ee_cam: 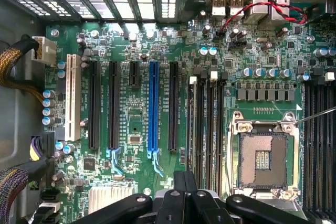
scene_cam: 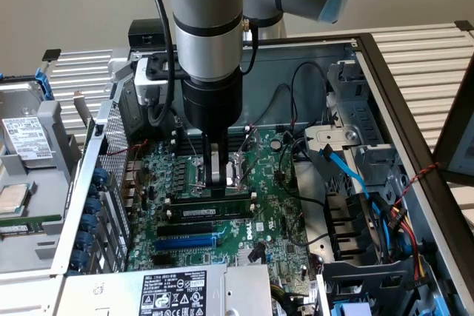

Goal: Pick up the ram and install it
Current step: 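Press down the ram until it locks into place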

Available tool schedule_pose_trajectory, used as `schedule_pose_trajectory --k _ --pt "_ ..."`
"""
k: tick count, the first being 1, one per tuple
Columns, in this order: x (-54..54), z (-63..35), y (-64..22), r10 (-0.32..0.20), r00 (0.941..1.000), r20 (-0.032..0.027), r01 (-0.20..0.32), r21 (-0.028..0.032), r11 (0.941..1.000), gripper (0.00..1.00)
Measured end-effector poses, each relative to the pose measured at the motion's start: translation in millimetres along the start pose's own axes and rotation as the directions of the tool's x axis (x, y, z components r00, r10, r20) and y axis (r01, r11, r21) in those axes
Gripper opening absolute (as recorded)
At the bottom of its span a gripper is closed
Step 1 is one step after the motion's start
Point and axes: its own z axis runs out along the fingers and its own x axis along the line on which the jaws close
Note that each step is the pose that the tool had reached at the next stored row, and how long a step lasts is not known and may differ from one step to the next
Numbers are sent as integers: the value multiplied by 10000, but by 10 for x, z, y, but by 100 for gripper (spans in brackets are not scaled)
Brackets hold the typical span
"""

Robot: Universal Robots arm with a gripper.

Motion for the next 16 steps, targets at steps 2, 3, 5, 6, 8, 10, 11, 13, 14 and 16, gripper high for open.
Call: schedule_pose_trajectory --k 2,3,5,6,8,10,11,13,14,16 --pt "0 0 0 0 10000 0 0 0 10000 11" --pt "0 0 0 7 10000 -1 -7 0 10000 11" --pt "0 0 0 161 9999 -4 -161 2 9999 11" --pt "0 0 0 294 9996 -3 -294 3 9996 11" --pt "0 0 1 600 9982 0 -600 6 9982 11" --pt "0 0 1 934 9956 3 -934 9 9956 11" --pt "0 0 1 1094 9940 5 -1094 10 9940 11" --pt "0 0 1 1418 9899 8 -1418 13 9899 11" --pt "0 0 1 1585 9874 10 -1586 15 9873 11" --pt "0 0 1 1908 9816 14 -1909 17 9816 11"
